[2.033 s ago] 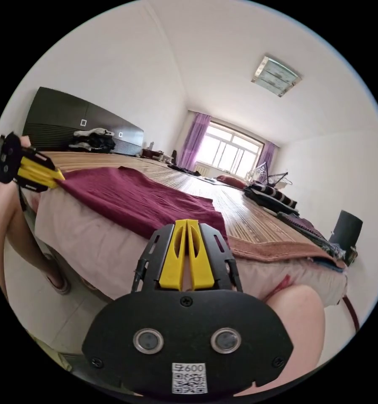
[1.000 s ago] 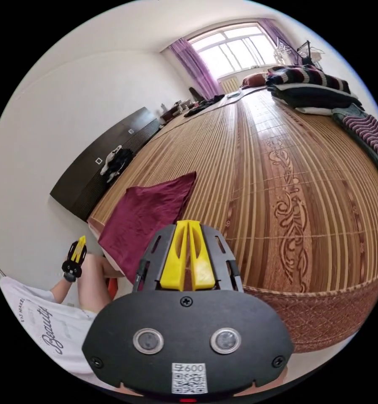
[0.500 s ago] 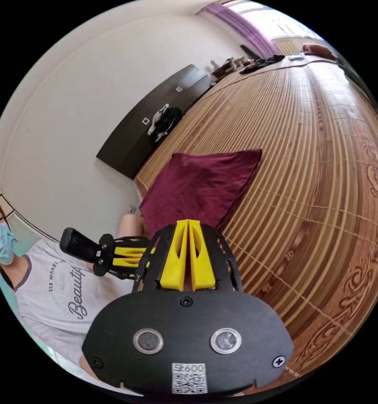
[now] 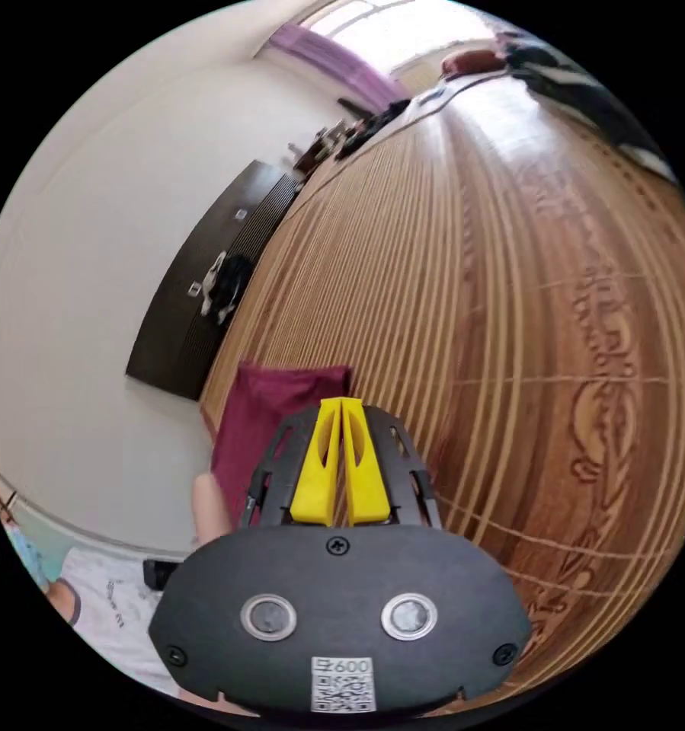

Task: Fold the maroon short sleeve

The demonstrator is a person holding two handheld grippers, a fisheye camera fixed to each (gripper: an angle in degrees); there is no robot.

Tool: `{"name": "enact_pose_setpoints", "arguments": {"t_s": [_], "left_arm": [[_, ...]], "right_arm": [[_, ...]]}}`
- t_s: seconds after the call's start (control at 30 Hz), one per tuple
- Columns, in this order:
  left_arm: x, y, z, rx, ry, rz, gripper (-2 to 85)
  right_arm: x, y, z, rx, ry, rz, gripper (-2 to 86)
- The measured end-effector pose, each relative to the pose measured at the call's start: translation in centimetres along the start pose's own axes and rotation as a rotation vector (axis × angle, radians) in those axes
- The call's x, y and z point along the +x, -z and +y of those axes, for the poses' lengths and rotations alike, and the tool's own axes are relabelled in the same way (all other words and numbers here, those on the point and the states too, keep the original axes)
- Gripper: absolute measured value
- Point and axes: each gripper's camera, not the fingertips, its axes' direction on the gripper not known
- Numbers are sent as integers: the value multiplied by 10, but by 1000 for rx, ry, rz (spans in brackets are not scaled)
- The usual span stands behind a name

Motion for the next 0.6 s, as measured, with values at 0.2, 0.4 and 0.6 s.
{"name": "enact_pose_setpoints", "arguments": {"t_s": [0.2,0.4,0.6], "left_arm": [[-13,-4,0,16,-13,7,1],[-9,-5,-2,48,-11,-3,5],[-10,68,39,316,-51,-194,25]], "right_arm": [[-54,-40,11,-41,133,-113,-8],[-132,-11,80,480,-26,420,-8],[-336,-51,258,881,860,956,-8]]}}
